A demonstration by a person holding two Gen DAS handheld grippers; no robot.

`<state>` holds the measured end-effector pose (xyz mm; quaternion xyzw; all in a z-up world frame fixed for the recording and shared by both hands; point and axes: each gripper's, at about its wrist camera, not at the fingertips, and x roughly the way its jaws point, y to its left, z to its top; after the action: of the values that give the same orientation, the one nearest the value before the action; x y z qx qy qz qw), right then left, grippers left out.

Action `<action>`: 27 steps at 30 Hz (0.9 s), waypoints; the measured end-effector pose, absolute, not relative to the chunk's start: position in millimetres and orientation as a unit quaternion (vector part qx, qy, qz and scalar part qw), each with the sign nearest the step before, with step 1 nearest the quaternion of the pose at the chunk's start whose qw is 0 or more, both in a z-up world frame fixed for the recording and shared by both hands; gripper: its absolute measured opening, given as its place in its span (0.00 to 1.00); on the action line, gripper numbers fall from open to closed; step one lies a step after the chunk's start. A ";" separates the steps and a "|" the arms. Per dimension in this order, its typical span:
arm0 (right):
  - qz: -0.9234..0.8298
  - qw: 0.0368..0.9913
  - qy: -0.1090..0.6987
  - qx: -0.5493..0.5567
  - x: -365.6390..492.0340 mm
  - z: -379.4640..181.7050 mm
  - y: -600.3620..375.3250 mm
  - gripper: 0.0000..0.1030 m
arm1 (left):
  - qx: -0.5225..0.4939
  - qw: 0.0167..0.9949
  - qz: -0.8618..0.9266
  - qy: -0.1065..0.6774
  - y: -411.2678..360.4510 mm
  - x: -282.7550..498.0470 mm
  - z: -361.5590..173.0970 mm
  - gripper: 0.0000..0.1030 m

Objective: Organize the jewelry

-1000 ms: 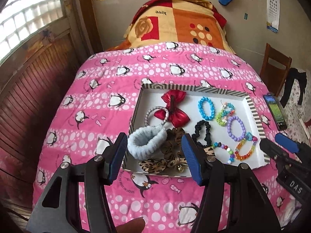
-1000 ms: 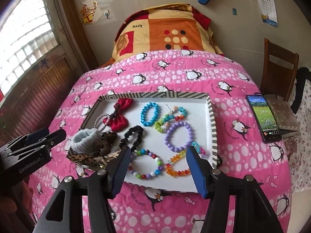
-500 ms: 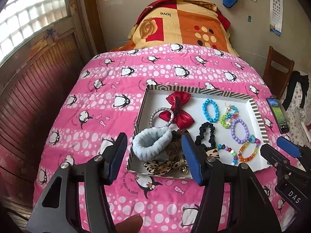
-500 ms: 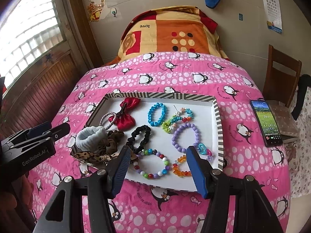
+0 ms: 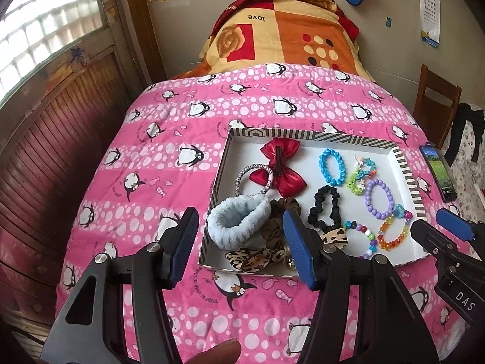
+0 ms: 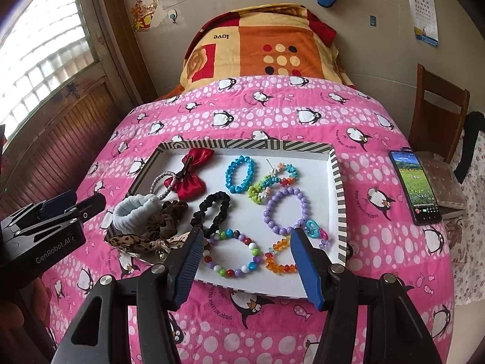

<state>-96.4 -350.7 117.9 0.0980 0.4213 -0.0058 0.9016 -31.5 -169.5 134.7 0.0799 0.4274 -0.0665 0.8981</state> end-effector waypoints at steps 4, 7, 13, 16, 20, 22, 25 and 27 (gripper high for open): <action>-0.006 0.901 0.423 0.098 -96.3 117.6 -350.5 0.55 | 0.081 0.898 -0.065 0.427 -169.4 -32.0 134.9 0.56; -0.006 0.900 0.424 0.099 -95.5 116.6 -350.0 0.55 | 0.087 0.898 -0.059 0.427 -169.7 -32.3 133.7 0.56; -0.003 0.900 0.424 0.098 -94.2 115.8 -348.5 0.55 | 0.087 0.894 -0.056 0.436 -169.3 -32.5 129.3 0.56; -0.002 0.900 0.424 0.098 -94.1 115.7 -348.2 0.55 | 0.084 0.893 -0.056 0.438 -168.8 -32.1 128.6 0.56; -0.003 0.900 0.425 0.098 -93.7 115.8 -348.1 0.55 | 0.079 0.894 -0.059 0.438 -168.3 -33.0 128.8 0.56; -0.002 0.900 0.425 0.098 -93.5 115.8 -347.8 0.55 | 0.079 0.894 -0.059 0.438 -168.6 -32.8 128.9 0.56; -0.002 0.900 0.425 0.096 -93.8 114.9 -346.8 0.55 | 0.079 0.893 -0.059 0.440 -168.5 -32.7 128.8 0.56; -0.001 0.900 0.425 0.096 -93.9 115.0 -346.5 0.55 | 0.077 0.892 -0.060 0.441 -169.8 -33.0 129.4 0.56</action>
<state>-93.9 -346.5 115.0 0.0965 0.4252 -0.0012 0.8999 -33.0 -169.8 129.4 0.0773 0.4406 -0.0601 0.8924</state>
